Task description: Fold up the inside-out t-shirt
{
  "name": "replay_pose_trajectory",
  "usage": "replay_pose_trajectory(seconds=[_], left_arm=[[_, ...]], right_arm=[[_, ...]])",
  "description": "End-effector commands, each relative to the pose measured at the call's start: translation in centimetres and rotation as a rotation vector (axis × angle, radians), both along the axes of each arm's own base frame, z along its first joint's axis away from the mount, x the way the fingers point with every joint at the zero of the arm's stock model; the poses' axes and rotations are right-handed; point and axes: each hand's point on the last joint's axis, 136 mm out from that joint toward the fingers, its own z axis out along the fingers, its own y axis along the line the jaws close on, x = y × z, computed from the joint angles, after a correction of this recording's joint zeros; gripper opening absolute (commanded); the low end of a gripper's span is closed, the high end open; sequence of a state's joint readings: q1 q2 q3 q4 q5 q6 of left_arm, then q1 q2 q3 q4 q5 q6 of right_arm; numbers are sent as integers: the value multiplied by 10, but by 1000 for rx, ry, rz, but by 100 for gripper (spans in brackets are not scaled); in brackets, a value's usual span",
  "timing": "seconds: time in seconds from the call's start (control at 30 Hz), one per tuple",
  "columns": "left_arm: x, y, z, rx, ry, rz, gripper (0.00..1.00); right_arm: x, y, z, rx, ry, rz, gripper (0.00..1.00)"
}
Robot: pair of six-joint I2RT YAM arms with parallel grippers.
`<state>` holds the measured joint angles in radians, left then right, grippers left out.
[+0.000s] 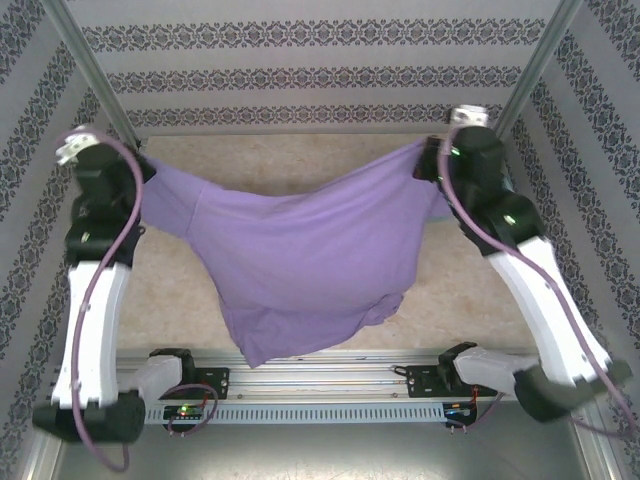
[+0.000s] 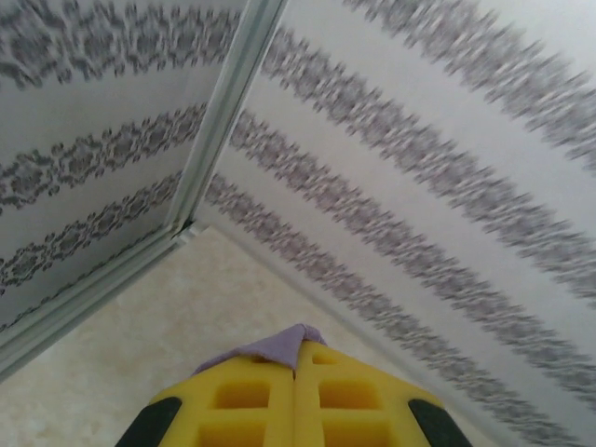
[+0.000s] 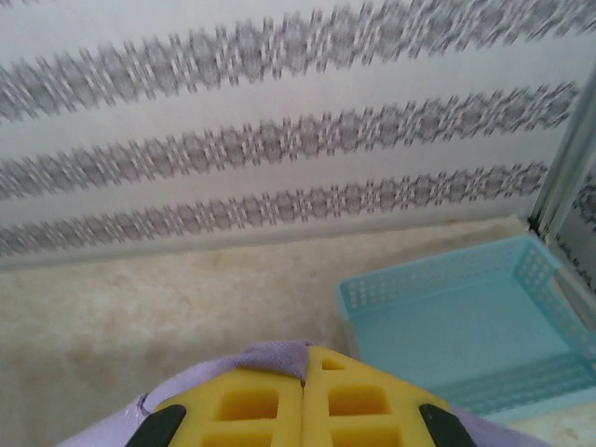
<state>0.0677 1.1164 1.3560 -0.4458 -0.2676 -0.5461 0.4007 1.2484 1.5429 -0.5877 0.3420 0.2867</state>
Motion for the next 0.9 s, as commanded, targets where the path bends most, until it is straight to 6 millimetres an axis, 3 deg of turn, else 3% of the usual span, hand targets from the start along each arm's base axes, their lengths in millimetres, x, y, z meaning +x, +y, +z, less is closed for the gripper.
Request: replay_pose_trajectory(seconds=[0.0, 0.2, 0.3, 0.43, 0.63, 0.67, 0.77, 0.8, 0.87], left_arm=[[52, 19, -13, 84, 44, 48, 0], [130, 30, -76, 61, 128, 35, 0], [157, 35, -102, 56, 152, 30, 0], [182, 49, -125, 31, 153, 34, 0], [211, 63, -153, -13, 157, 36, 8], [217, 63, -157, -20, 164, 26, 11], [237, 53, -173, -64, 251, -84, 40], [239, 50, -175, -84, 309, -104, 48], [233, 51, -174, -112, 419, -89, 65]], right_arm=[[49, 15, -17, -26, 2, 21, 0], [135, 39, -88, -40, 122, 36, 0], [170, 50, -119, -59, 177, 42, 0], [209, 55, -145, -88, 214, 25, 0], [245, 50, -169, -116, 246, -17, 0], [249, 48, -172, -125, 251, -25, 8], [256, 44, -173, -150, 291, -28, 51], [254, 44, -174, -161, 319, -20, 59], [247, 45, -172, -191, 354, -1, 67]])
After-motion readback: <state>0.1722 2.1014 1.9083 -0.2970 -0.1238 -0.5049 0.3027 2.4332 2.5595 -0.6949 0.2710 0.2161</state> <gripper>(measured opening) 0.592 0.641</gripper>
